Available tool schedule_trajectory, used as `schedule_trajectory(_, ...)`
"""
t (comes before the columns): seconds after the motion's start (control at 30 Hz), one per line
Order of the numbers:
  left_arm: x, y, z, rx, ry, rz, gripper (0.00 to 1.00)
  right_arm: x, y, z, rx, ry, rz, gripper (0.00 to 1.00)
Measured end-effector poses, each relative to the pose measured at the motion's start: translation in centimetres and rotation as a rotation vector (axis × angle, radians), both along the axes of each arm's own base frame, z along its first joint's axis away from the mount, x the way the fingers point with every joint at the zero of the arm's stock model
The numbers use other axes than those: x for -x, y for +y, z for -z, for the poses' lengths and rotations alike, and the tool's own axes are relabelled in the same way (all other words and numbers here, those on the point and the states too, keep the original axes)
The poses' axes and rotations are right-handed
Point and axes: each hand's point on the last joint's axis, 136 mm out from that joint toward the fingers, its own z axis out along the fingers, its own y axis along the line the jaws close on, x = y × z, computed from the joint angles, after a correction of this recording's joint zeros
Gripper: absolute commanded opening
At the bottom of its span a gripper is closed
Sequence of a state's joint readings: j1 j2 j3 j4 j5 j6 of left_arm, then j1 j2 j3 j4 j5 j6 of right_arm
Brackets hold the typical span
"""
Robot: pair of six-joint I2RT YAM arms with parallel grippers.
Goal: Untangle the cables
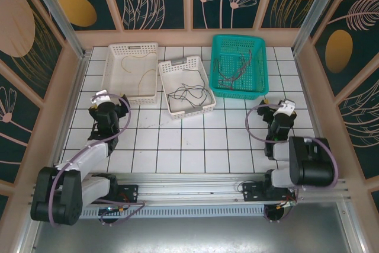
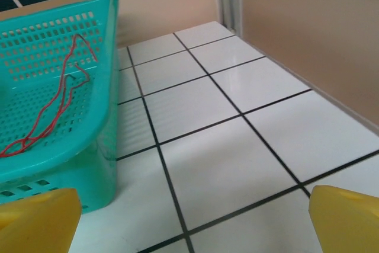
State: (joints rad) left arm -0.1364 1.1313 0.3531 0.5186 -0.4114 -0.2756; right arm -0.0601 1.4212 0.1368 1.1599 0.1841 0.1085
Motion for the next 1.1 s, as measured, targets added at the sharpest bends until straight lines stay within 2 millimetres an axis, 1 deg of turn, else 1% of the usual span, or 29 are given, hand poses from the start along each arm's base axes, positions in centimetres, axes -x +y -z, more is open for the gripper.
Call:
schedule_trajectory(0.07, 0.1, 0.3, 0.5, -0.038, -0.020, -0.003, 0.99, -0.5, 0.7, 0.4, 0.007, -0.006, -0.038, 0.99)
schedule_trajectory(0.13, 0.4, 0.7, 1.5, -0.073, -0.019, -0.015, 0.98, -1.0, 1.3, 1.1, 0.013, 0.016, -0.065, 0.99)
schedule_trajectory(0.23, 0.1, 0.9, 2.8, -0.110, -0.010, -0.024, 0.99, -1.7, 1.8, 0.4, 0.018, -0.006, -0.088, 0.99)
schedule_trajectory(0.33, -1.2, 0.9, 3.4, -0.140, 0.011, -0.025, 0.99, -1.9, 1.8, 0.0, 0.021, -0.021, -0.091, 0.99)
schedule_trajectory(0.4, -2.2, 0.8, 2.8, -0.159, -0.024, -0.019, 0.99, -2.0, 1.8, -0.1, 0.021, -0.022, -0.092, 0.99)
schedule_trajectory(0.43, -2.3, 0.8, 2.4, -0.162, -0.058, -0.020, 0.99, -2.0, 1.8, -0.1, 0.021, -0.022, -0.092, 0.99)
schedule_trajectory(0.47, -2.4, 0.9, 2.4, -0.161, -0.067, -0.021, 0.99, -2.0, 1.8, -0.1, 0.021, -0.022, -0.092, 0.99)
schedule_trajectory(0.53, -2.4, 1.6, 2.6, -0.156, -0.064, -0.028, 0.99, -2.0, 1.8, -0.1, 0.021, -0.022, -0.092, 0.99)
schedule_trajectory(0.63, -2.5, 2.4, 2.3, -0.152, -0.080, -0.044, 0.99, -2.0, 1.9, -0.1, 0.023, -0.022, -0.087, 0.99)
schedule_trajectory(0.83, -2.7, 2.2, 1.5, -0.145, -0.114, -0.032, 0.99, -2.1, 2.2, -0.2, 0.036, -0.024, -0.085, 0.99)
schedule_trajectory(1.1, -2.8, 2.1, 1.3, -0.143, -0.123, -0.027, 0.99, -2.1, 2.1, -0.3, 0.044, -0.026, -0.080, 0.99)
